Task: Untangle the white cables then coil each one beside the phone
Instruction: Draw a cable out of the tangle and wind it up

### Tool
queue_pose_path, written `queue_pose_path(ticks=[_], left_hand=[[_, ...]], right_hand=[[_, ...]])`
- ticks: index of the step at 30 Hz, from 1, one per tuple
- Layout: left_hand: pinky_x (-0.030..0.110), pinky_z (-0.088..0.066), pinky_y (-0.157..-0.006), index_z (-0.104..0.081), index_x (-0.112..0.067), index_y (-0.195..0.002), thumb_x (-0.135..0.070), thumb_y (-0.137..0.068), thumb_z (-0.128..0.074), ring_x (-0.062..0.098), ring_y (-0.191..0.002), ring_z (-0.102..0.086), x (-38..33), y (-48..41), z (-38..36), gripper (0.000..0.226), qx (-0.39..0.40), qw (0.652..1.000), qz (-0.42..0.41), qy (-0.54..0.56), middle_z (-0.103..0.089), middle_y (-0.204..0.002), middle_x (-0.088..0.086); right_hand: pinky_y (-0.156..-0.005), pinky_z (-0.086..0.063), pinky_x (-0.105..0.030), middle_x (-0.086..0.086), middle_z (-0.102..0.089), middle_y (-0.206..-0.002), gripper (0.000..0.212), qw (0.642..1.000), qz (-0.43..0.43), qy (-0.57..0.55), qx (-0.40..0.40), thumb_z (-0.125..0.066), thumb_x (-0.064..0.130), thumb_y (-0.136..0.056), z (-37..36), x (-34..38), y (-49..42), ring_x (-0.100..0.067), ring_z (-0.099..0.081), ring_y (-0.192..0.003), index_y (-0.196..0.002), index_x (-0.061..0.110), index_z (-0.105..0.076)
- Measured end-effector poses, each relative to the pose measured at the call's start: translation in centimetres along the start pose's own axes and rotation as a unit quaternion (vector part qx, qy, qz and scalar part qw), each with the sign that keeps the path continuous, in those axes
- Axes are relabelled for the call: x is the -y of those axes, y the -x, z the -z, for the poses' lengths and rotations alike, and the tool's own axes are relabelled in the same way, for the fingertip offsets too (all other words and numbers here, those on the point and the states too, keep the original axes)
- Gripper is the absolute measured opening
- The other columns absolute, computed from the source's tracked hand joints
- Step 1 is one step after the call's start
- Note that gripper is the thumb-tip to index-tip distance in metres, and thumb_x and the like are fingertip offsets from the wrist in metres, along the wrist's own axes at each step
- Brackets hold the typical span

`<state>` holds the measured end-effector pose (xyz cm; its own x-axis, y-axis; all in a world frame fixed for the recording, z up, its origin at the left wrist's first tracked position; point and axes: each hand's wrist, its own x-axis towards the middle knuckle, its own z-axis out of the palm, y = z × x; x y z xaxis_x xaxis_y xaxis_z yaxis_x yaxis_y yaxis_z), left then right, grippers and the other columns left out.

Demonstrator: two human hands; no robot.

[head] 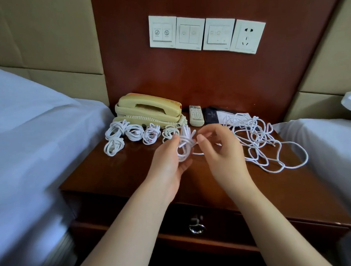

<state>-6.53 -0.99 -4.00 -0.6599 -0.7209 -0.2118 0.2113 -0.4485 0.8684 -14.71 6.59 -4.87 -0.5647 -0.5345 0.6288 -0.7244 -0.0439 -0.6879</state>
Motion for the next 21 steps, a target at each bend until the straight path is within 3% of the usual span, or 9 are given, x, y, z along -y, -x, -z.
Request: queue_pose_path(ticks=[2, 4, 7, 12, 14, 16, 17, 19, 21], left_hand=[[0.027, -0.046, -0.074, -0.061, -0.018, -0.097, -0.028, -0.101, -0.039, 0.013, -0.082, -0.060, -0.3, 0.0, 0.9, 0.025, -0.025, 0.999, -0.022, 0.003, -0.066, -0.093, 0.003], [0.026, -0.048, -0.074, -0.063, -0.013, -0.103, -0.029, -0.101, -0.041, 0.013, -0.082, -0.063, -0.7, -0.1, 1.8, 0.027, -0.027, 0.999, -0.032, -0.006, -0.069, -0.096, 0.006], [0.026, -0.048, -0.069, -0.062, -0.011, -0.102, -0.029, -0.098, -0.049, 0.012, -0.079, -0.063, -1.6, -0.5, 3.5, 0.023, -0.028, 0.997, -0.045, -0.056, -0.069, -0.093, 0.005], [0.033, -0.051, -0.082, -0.063, -0.011, -0.092, -0.032, -0.093, -0.056, 0.020, -0.091, -0.065, -2.4, -1.0, 7.0, 0.023, -0.040, 0.980, -0.074, -0.182, -0.069, -0.096, 0.008], [0.024, -0.050, -0.077, -0.062, -0.009, -0.088, -0.033, -0.094, -0.052, 0.018, -0.084, -0.062, -2.6, -1.2, 8.3, 0.026, -0.063, 0.926, -0.156, -0.338, -0.067, -0.084, 0.002], [0.024, -0.037, -0.063, -0.058, -0.011, -0.084, -0.031, -0.097, -0.047, 0.015, -0.075, -0.054, -2.6, -1.3, 9.3, 0.026, -0.085, 0.828, -0.249, -0.496, -0.059, -0.074, -0.006], [0.027, -0.033, -0.064, -0.057, -0.012, -0.083, -0.029, -0.098, -0.043, 0.017, -0.076, -0.053, -2.7, -1.5, 9.8, 0.027, -0.086, 0.792, -0.281, -0.536, -0.057, -0.075, -0.005], [0.032, -0.035, -0.074, -0.056, -0.015, -0.080, -0.031, -0.098, -0.033, 0.026, -0.088, -0.054, -2.8, -2.4, 11.0, 0.033, -0.087, 0.747, -0.322, -0.574, -0.057, -0.084, 0.000], [0.036, -0.034, -0.092, -0.065, -0.017, -0.094, -0.039, -0.090, -0.022, 0.028, -0.111, -0.049, -3.1, -3.4, 12.1, 0.048, -0.103, 0.695, -0.330, -0.630, -0.059, -0.112, 0.003]], right_hand=[[-0.072, -0.045, -0.019, 0.000, -0.061, -0.090, 0.008, 0.999, -0.016, -0.034, 0.028, -0.061, 0.012, -0.089, -1.3, 0.3, 0.3, -0.007, -0.060, -0.082, -0.091, 0.019, -0.062], [-0.075, -0.051, -0.025, 0.003, -0.062, -0.092, 0.011, 0.997, -0.018, -0.054, 0.057, -0.062, 0.012, -0.087, -2.6, 0.9, 0.6, -0.009, -0.063, -0.084, -0.095, 0.020, -0.062], [-0.071, -0.050, -0.018, 0.011, -0.063, -0.085, 0.013, 0.996, -0.016, -0.070, 0.056, -0.064, 0.011, -0.086, -4.0, 1.5, 0.8, -0.007, -0.063, -0.080, -0.089, 0.024, -0.061], [-0.067, -0.046, -0.014, 0.009, -0.064, -0.078, 0.010, 0.996, -0.021, -0.059, 0.056, -0.062, 0.014, -0.089, -6.3, 1.5, 1.0, -0.006, -0.061, -0.074, -0.083, 0.022, -0.060], [-0.067, -0.047, -0.018, 0.008, -0.064, -0.077, 0.008, 0.996, -0.030, -0.052, 0.067, -0.060, 0.014, -0.090, -7.5, 1.3, 1.1, -0.006, -0.061, -0.073, -0.084, 0.018, -0.060], [-0.068, -0.048, -0.019, 0.009, -0.064, -0.077, 0.006, 0.996, -0.037, -0.045, 0.067, -0.060, 0.015, -0.090, -8.7, 1.0, 1.0, -0.006, -0.060, -0.073, -0.085, 0.016, -0.061], [-0.068, -0.047, -0.018, 0.009, -0.063, -0.077, 0.005, 0.996, -0.039, -0.040, 0.063, -0.060, 0.014, -0.090, -9.3, 0.9, 0.8, -0.006, -0.060, -0.073, -0.085, 0.015, -0.060], [-0.066, -0.043, -0.010, 0.010, -0.061, -0.078, 0.005, 0.997, -0.045, -0.030, 0.057, -0.061, 0.014, -0.089, -10.4, 0.8, 0.4, -0.004, -0.059, -0.073, -0.086, 0.017, -0.058], [-0.065, -0.039, -0.004, 0.012, -0.059, -0.077, 0.007, 0.996, -0.053, -0.019, 0.068, -0.061, 0.014, -0.089, -11.4, 0.9, -0.1, -0.002, -0.057, -0.073, -0.087, 0.019, -0.057]])
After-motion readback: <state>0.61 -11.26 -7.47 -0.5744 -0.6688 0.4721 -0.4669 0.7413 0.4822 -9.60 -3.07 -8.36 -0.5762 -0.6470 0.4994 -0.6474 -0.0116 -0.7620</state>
